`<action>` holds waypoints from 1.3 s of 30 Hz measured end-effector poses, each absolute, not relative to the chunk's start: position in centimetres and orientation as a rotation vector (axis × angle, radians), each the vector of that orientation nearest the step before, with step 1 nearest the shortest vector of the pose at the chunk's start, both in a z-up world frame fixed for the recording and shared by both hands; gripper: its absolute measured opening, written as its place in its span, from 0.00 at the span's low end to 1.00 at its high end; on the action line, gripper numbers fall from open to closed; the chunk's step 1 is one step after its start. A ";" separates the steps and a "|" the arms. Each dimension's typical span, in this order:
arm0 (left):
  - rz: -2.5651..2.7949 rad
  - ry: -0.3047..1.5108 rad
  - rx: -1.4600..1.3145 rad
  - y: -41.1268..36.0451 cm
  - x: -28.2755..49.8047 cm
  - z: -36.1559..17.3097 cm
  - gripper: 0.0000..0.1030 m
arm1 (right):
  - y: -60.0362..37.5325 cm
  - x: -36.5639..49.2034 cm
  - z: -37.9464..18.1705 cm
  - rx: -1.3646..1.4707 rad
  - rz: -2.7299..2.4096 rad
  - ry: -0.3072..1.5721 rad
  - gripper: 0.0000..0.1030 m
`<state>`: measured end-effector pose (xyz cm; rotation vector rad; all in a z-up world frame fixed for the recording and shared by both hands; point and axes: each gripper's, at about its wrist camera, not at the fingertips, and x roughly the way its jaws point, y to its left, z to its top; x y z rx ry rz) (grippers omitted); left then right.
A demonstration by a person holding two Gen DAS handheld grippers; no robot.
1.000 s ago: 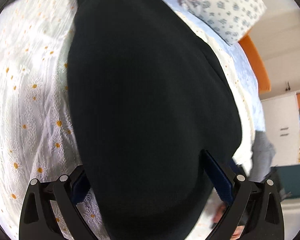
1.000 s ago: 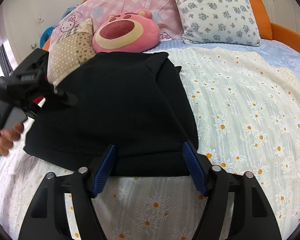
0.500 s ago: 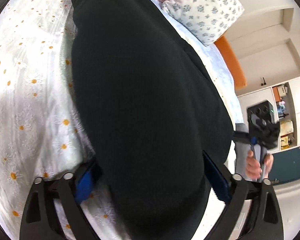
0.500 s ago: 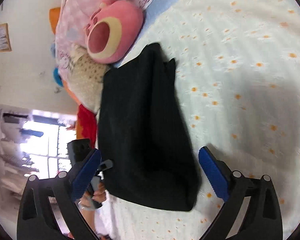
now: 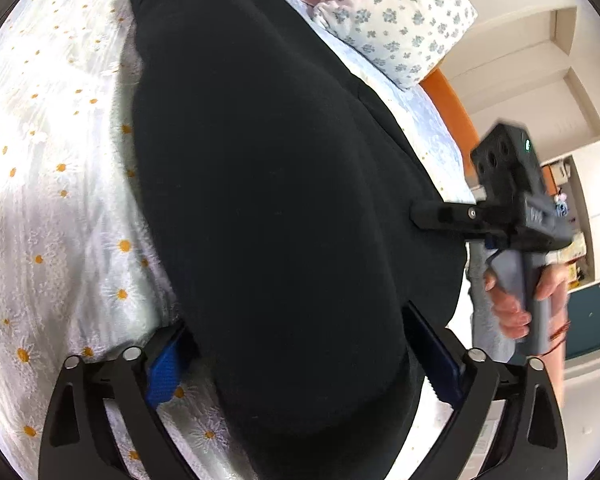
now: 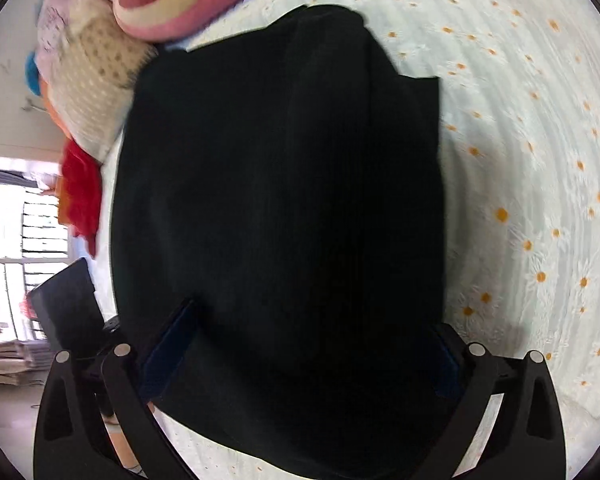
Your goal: Fold large clothes
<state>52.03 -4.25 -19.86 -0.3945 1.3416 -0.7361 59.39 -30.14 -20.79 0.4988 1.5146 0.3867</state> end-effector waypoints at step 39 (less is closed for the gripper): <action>-0.450 1.370 -0.231 -6.6 52.8 -18.2 0.80 | -26.4 56.1 -18.6 0.505 0.312 1.352 0.46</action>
